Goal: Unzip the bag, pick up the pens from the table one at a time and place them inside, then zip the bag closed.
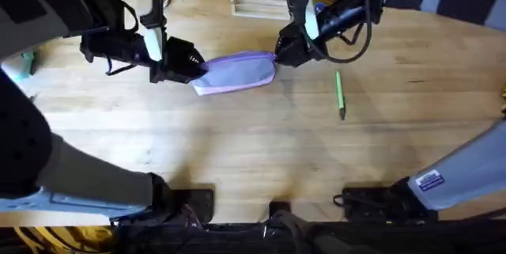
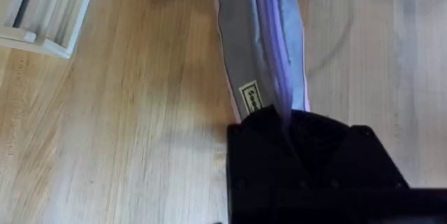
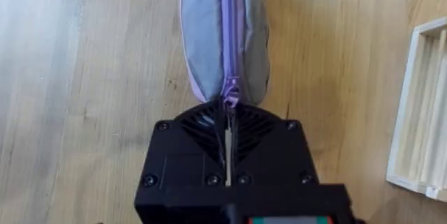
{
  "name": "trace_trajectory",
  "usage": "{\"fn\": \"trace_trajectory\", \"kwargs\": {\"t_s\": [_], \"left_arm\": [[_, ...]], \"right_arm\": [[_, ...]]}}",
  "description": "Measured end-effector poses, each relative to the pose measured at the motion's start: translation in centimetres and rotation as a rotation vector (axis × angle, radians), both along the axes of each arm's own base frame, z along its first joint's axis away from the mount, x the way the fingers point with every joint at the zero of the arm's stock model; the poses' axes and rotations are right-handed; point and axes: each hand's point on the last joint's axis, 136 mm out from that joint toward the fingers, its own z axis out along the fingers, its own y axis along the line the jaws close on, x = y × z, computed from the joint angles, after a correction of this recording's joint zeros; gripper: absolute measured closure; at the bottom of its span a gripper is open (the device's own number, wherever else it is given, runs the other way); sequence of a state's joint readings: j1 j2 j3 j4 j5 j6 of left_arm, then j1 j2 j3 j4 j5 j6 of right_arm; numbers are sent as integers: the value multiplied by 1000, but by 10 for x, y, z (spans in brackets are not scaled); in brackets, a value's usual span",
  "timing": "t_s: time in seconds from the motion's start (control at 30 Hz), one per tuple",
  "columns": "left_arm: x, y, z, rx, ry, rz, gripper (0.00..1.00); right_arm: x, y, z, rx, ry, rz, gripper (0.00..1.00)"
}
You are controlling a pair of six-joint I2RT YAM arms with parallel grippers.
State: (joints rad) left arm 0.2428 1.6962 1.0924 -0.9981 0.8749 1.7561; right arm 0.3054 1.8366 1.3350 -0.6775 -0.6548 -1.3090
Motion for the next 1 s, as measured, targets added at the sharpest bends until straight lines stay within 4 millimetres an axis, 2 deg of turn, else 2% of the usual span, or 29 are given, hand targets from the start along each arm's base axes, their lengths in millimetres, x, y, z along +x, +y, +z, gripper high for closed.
{"fn": "trace_trajectory", "kwargs": {"t_s": [0.33,0.5,1.0], "left_arm": [[0,0,0,0,0,0,959],[0,0,0,0,-1,0,959],[1,0,0,0,-3,1,959]], "right_arm": [[0,0,0,-1,-1,0,967],[0,-1,7,2,-18,-1,967],[-6,2,67,69,-162,13,969]]}}
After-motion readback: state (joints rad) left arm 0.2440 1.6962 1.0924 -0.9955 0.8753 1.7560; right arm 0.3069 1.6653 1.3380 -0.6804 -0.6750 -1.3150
